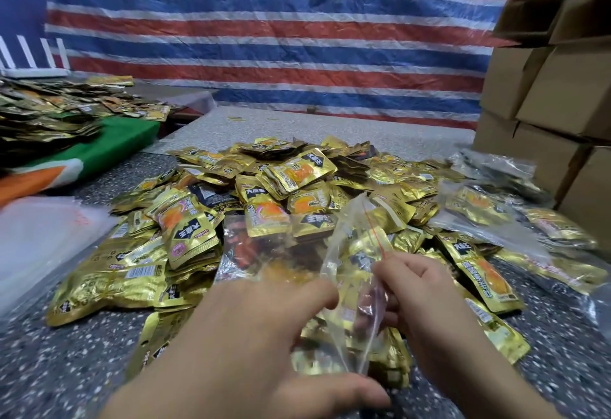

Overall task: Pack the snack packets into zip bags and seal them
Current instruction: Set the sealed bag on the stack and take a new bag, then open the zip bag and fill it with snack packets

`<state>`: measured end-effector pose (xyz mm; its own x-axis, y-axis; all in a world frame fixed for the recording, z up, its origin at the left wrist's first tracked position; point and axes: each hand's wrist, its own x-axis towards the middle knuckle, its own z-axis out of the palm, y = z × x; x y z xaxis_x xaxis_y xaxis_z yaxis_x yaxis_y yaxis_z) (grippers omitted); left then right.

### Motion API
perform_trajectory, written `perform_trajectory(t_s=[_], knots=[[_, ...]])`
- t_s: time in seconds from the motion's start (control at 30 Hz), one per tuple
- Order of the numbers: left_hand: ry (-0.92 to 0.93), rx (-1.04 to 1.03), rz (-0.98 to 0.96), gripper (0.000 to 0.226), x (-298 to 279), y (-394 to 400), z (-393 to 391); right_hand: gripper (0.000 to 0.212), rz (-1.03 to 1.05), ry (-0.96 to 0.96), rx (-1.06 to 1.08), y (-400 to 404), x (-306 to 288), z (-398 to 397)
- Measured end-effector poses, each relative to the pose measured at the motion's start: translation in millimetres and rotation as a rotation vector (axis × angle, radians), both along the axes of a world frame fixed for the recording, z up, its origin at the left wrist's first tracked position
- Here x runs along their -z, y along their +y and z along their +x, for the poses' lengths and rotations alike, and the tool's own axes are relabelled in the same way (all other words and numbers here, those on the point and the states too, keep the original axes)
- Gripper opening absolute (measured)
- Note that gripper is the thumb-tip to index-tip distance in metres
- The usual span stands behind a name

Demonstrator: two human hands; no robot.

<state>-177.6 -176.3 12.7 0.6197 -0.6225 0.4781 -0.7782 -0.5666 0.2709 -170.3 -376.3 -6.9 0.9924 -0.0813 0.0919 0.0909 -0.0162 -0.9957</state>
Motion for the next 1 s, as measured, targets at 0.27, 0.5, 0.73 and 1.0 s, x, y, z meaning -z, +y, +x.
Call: perform_trajectory(t_s=[0.27, 0.5, 0.73, 1.0], knots=[[-0.108, -0.143, 0.073, 0.03, 3, -3, -19, 0.053, -0.006, 0.008, 0.019, 16, -6, -5], [0.005, -0.097, -0.076, 0.033, 2, 18, -15, 0.049, -0.292, -0.102, 0.311, -17, -29, 56], [0.009, -0.079, -0.11, 0.027, 6, 28, -19, 0.072, -1.056, 0.132, 0.196, -4, -58, 132], [0.105, 0.001, -0.158, 0.029, 17, 33, -16, 0.084, -1.078, 0.236, 0.053, 27, -54, 129]])
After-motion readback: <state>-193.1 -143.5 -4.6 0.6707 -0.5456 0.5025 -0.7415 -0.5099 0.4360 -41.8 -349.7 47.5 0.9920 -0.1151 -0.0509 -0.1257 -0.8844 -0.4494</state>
